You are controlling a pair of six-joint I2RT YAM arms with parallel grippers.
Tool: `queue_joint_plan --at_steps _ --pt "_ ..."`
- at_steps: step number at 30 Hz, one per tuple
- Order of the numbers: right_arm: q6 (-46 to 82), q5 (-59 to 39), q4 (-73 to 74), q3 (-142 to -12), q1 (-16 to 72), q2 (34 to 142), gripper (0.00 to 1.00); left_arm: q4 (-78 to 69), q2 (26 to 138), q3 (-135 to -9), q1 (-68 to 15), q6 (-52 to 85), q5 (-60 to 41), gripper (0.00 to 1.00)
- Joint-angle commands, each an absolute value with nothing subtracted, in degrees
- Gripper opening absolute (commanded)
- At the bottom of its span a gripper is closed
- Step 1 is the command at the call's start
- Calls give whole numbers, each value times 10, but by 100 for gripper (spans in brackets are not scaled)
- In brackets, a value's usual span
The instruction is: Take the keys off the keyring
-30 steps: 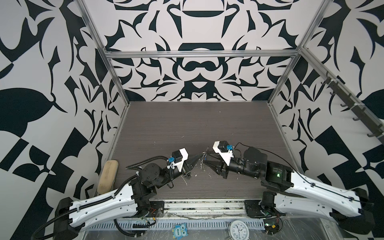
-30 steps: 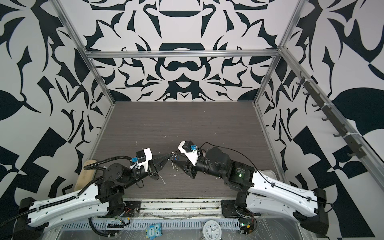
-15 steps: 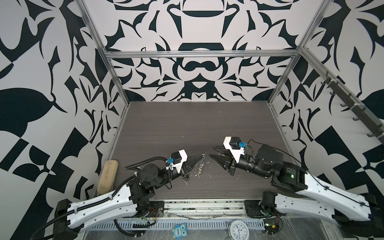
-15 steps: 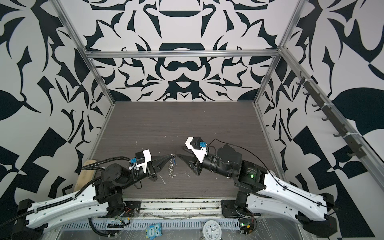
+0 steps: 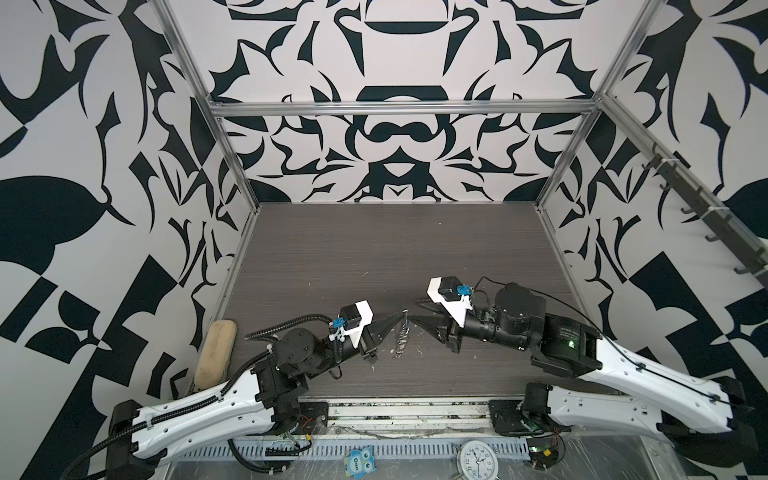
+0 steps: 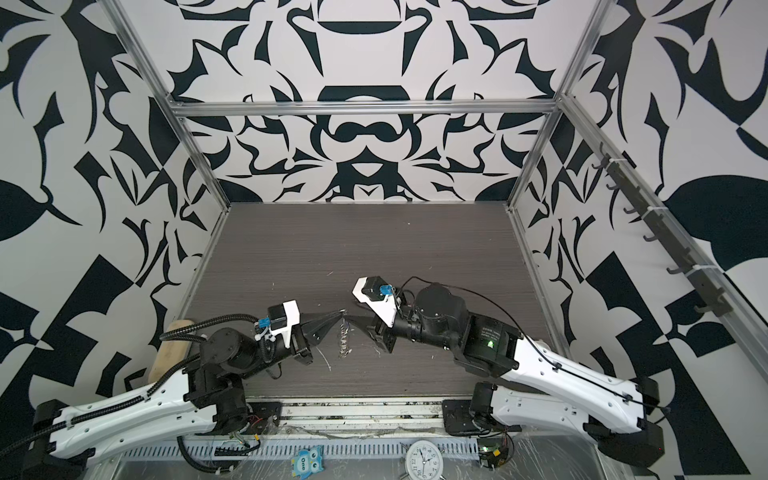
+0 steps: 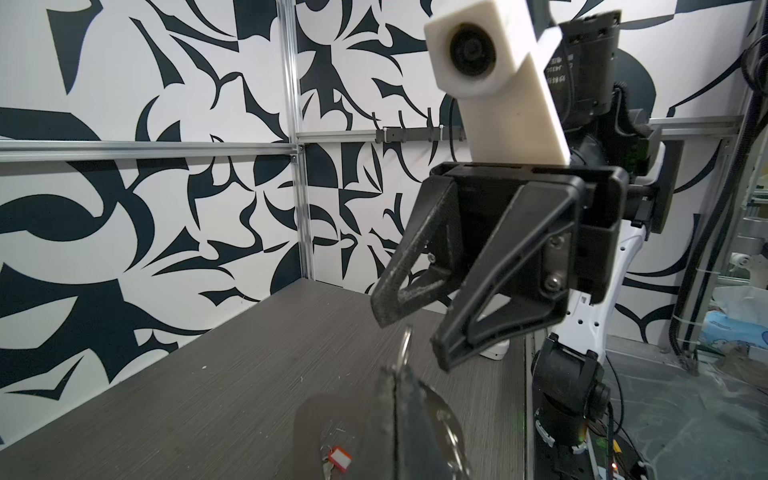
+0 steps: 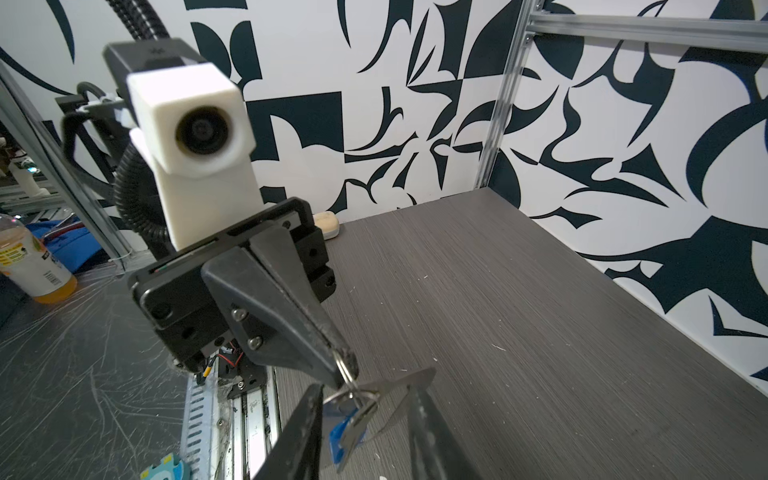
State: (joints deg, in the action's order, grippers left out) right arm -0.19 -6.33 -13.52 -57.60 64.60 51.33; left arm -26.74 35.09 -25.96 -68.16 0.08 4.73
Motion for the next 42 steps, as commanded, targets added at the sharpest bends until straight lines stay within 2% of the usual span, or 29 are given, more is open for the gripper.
queue_joint_plan --at_steps 1,12,16,18,20,21,24,29,34,39,42 --pt "-6 -80 -132 -605 648 515 33 -281 343 -266 -683 7 37 0" --pt "-3 -93 -130 -619 648 522 1 -284 350 -265 -683 11 34 0" --pt "-1 -93 -145 -632 647 521 0 -275 348 -269 -682 12 33 0" --pt "-3 -91 -169 -647 646 523 0 -266 342 -269 -683 14 40 8" --pt "-9 -88 -209 -671 644 528 0 -252 331 -269 -683 15 56 25" --pt "-14 -86 -229 -685 643 534 0 -243 324 -270 -682 15 63 30" --pt "-29 -84 -313 -736 637 563 0 -215 301 -272 -683 12 83 37" --pt "-48 -75 -454 -840 634 632 0 -145 284 -299 -683 0 86 32" --pt "-60 -57 -560 -922 634 705 0 -92 316 -338 -683 -9 61 32" --pt "-69 -44 -598 -968 634 742 0 -60 361 -368 -683 -11 51 14" --pt "-71 -41 -607 -983 634 751 0 -55 374 -373 -683 -12 41 11"
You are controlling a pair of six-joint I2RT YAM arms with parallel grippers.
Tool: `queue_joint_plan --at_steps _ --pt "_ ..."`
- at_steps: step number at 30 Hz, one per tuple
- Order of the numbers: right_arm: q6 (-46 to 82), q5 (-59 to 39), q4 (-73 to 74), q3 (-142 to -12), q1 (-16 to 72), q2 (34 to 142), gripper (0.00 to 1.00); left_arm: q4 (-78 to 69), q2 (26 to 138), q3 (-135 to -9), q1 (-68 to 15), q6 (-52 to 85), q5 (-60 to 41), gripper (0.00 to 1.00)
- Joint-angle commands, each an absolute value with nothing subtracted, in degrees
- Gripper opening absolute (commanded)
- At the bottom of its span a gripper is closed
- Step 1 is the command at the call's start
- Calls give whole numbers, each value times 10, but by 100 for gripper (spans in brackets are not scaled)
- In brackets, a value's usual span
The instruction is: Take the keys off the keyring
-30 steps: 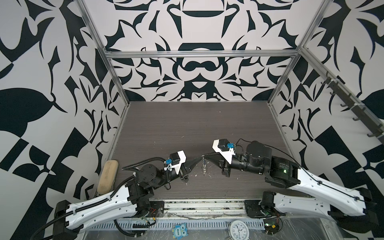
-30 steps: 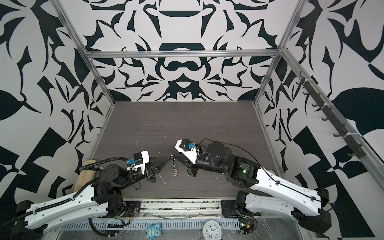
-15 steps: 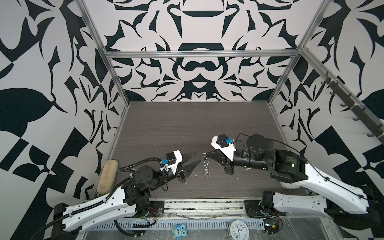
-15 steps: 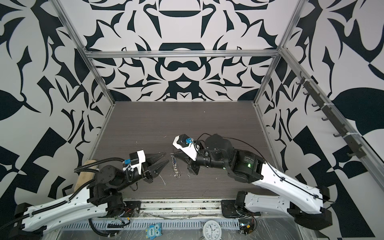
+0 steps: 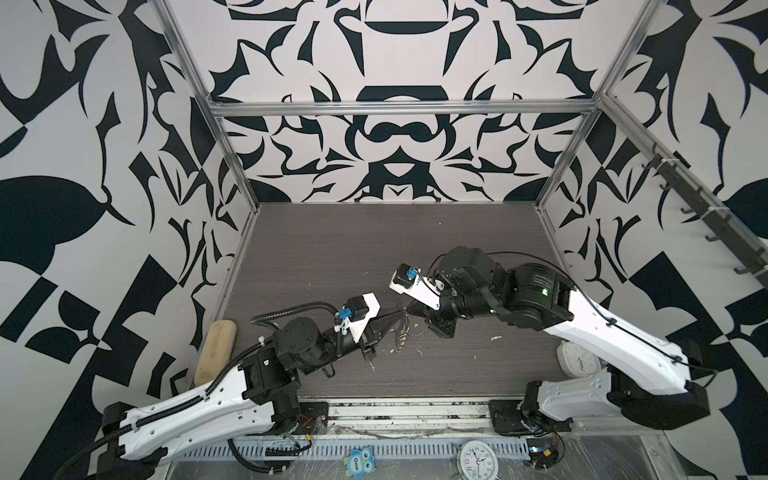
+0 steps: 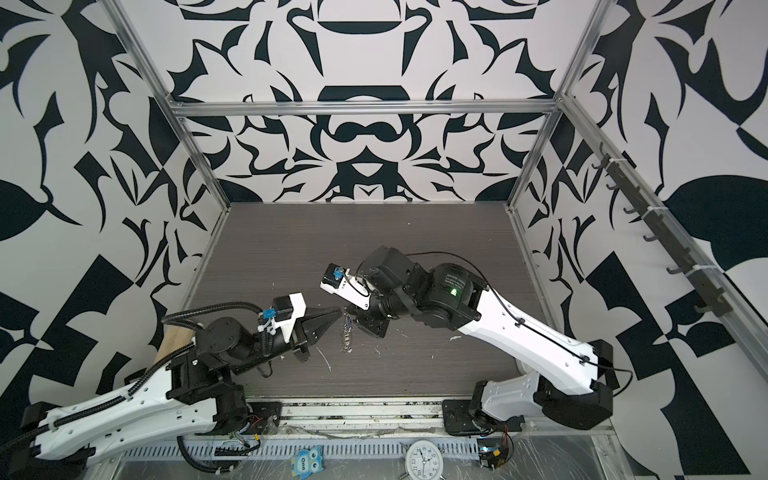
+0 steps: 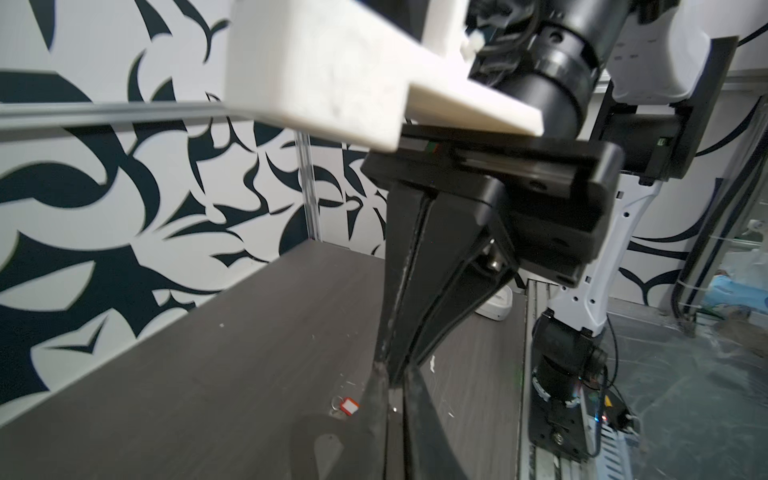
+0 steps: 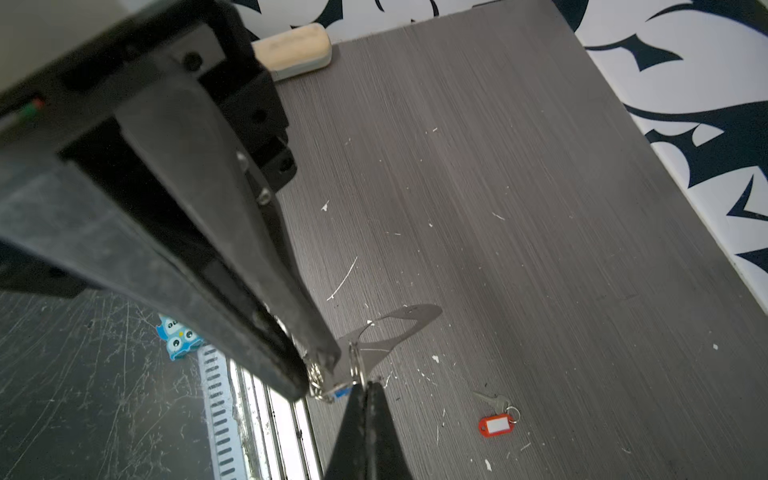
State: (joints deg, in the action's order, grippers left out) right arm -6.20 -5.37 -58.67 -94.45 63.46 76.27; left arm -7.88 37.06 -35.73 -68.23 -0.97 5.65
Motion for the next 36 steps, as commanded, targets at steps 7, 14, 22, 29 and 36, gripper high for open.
queue_joint_plan --at_steps 7,14,22,29,36 --pt "-76 -33 -622 -1001 634 762 0 -40 373 -376 -683 -12 36 14" --pt "-80 -47 -649 -1018 634 778 0 -35 378 -381 -683 -19 48 13" --pt "-86 -63 -678 -1040 635 797 0 -25 388 -393 -682 -32 40 14" --pt "-87 -69 -671 -1038 636 800 0 -30 403 -398 -680 -34 31 4" --pt "-88 -67 -668 -1039 636 797 0 -25 405 -398 -680 -33 33 6"
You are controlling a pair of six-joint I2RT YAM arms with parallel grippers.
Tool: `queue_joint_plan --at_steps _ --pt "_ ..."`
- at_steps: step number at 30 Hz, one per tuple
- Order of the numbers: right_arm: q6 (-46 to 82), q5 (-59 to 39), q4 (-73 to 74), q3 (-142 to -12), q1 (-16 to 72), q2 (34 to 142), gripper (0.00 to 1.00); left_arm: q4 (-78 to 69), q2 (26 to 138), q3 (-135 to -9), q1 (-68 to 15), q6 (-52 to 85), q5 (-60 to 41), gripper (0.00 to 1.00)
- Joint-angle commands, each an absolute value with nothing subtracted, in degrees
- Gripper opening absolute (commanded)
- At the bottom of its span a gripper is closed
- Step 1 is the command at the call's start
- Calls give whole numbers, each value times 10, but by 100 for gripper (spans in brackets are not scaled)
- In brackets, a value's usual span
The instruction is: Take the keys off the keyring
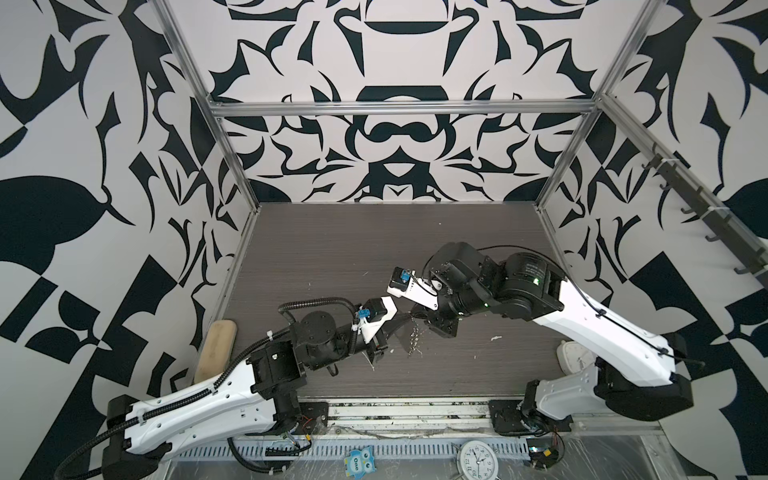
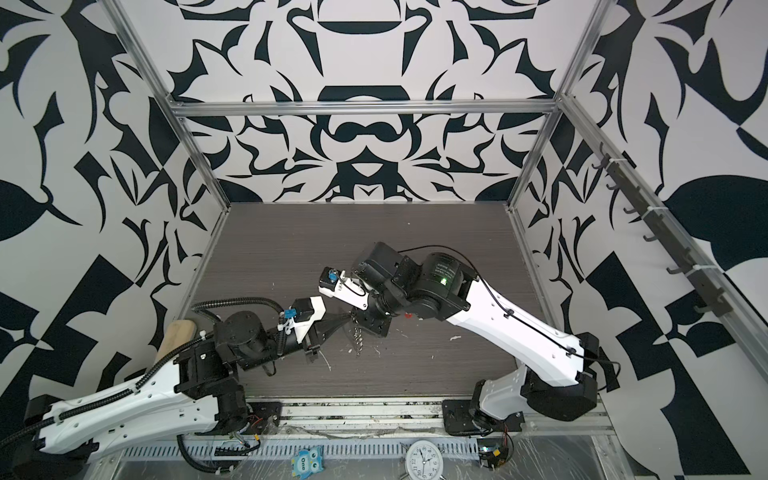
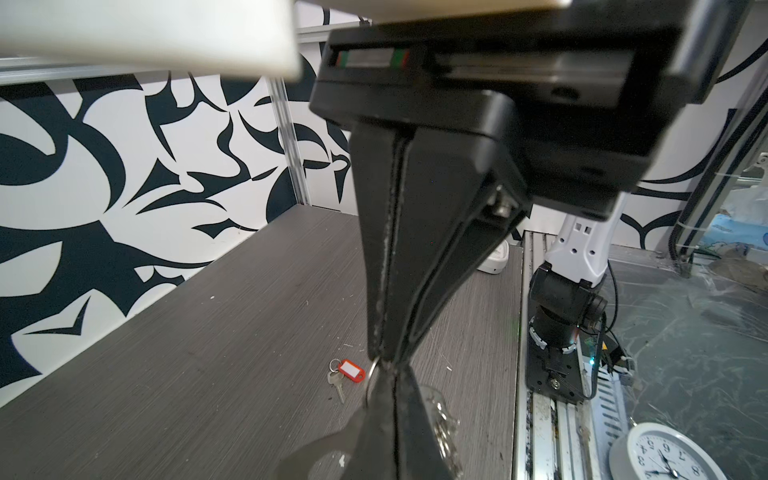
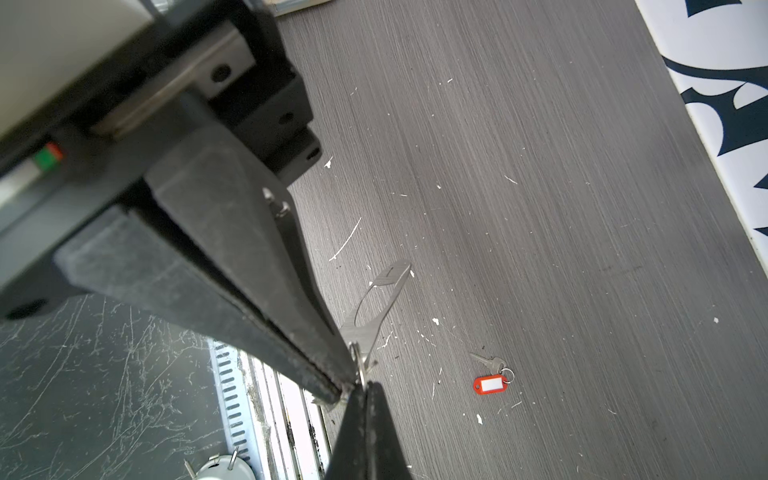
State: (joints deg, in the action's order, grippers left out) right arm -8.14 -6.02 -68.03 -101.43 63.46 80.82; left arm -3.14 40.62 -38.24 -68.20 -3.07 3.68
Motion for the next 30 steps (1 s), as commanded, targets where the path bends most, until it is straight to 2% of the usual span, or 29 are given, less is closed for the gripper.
queue_joint_plan --at_steps 1,3,21,23,25,30 --pt "-88 -67 -666 -1037 636 796 0 -25 405 -399 -681 -33 32 4" --pt "-87 -66 -660 -1034 636 793 0 -26 407 -399 -680 -32 29 0" --pt "-63 -77 -540 -944 636 732 0 -82 399 -382 -680 -16 34 0" --pt "-65 -70 -542 -942 636 727 0 -79 385 -380 -680 -14 31 14" --pt "-64 -65 -549 -940 636 724 0 -74 370 -378 -680 -14 35 23" --pt "-64 -68 -571 -938 635 722 0 -57 351 -375 -680 -17 59 27"
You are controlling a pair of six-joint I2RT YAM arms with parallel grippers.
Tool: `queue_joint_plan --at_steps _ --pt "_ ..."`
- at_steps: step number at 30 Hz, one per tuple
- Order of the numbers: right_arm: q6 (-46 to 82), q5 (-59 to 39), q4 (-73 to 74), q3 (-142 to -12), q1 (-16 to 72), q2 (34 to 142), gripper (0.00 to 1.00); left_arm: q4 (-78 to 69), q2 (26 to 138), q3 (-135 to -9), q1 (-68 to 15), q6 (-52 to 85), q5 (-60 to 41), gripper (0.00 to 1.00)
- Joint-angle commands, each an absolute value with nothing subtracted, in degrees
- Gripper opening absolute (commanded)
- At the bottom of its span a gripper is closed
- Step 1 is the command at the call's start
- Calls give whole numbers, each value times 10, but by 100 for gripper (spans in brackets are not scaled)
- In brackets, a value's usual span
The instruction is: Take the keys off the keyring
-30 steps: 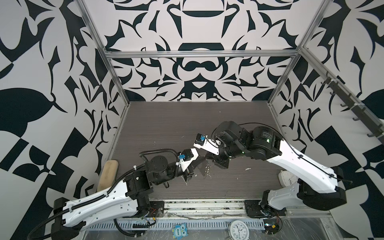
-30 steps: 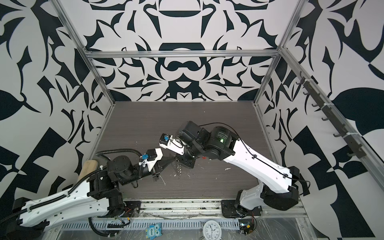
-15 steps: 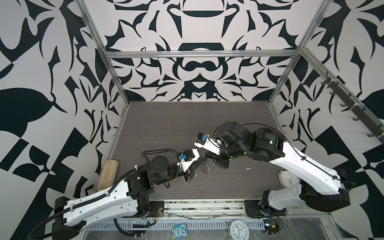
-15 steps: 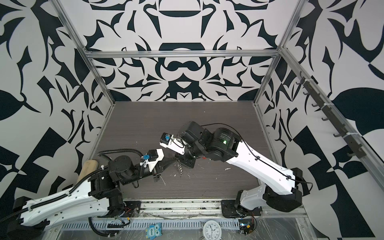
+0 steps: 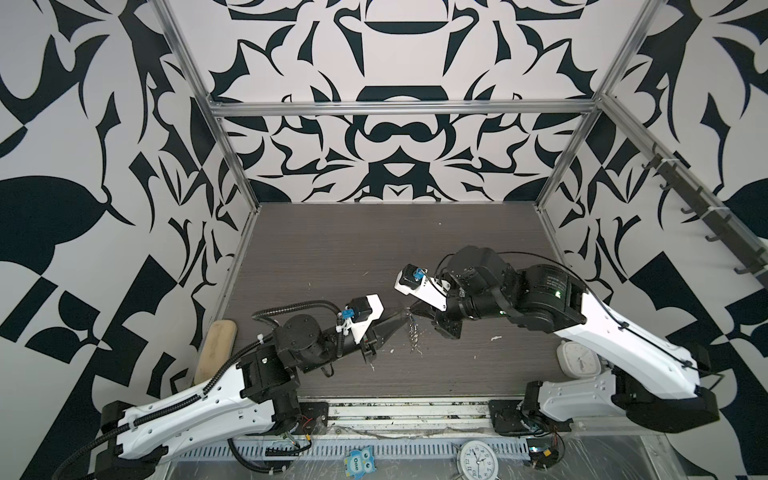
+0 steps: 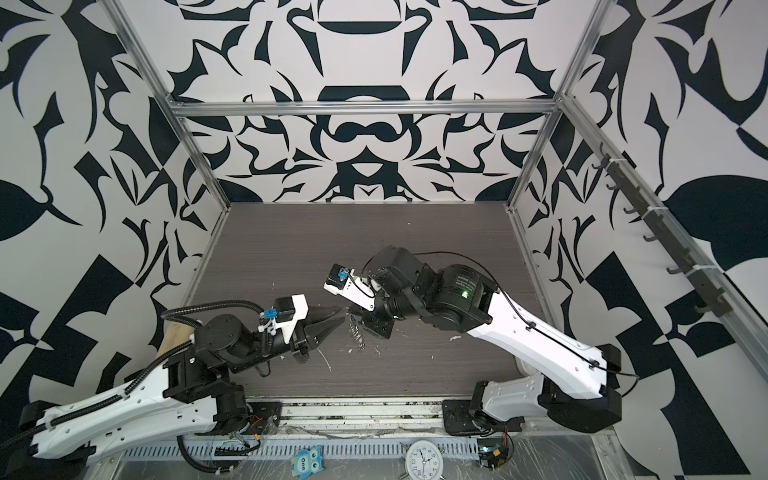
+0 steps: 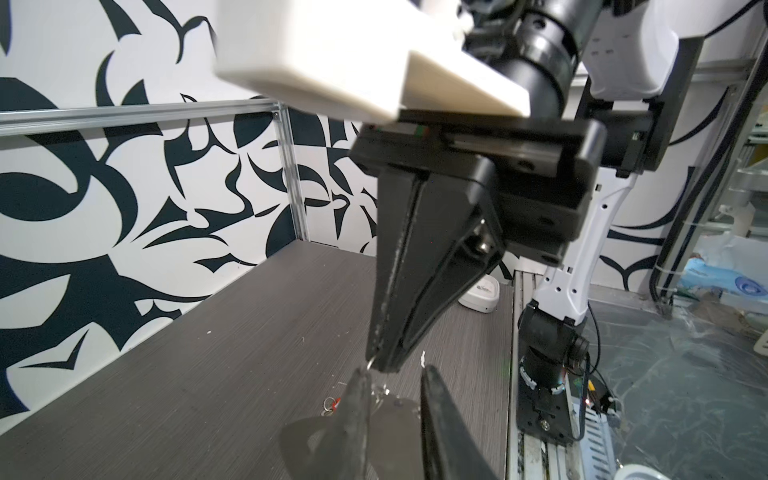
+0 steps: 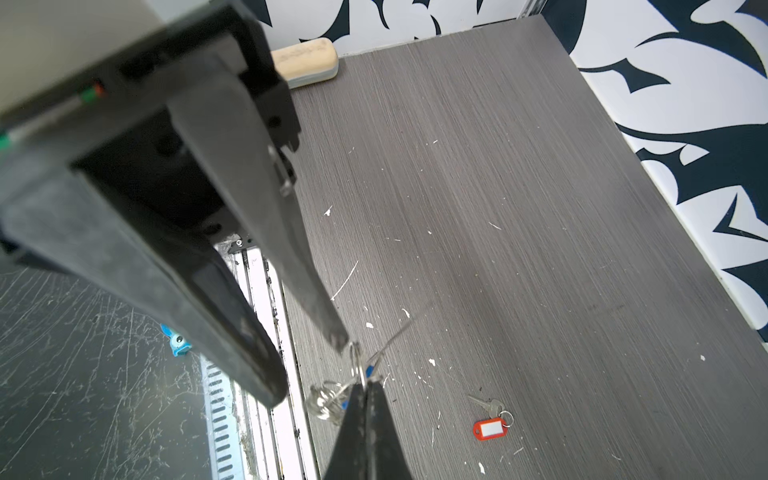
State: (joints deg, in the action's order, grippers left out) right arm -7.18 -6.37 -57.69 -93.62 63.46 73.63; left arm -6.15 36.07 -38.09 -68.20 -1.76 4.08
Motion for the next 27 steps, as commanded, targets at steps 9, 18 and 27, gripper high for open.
queue_joint_plan --at_steps 9,18,27 --pt "-65 -83 -588 -955 635 728 0 -13 392 -403 -672 -25 40 34" --pt "-66 -89 -595 -959 636 731 0 -13 402 -407 -652 -16 1 20" --pt "-68 -94 -597 -955 635 737 0 -20 400 -411 -649 -18 6 26"
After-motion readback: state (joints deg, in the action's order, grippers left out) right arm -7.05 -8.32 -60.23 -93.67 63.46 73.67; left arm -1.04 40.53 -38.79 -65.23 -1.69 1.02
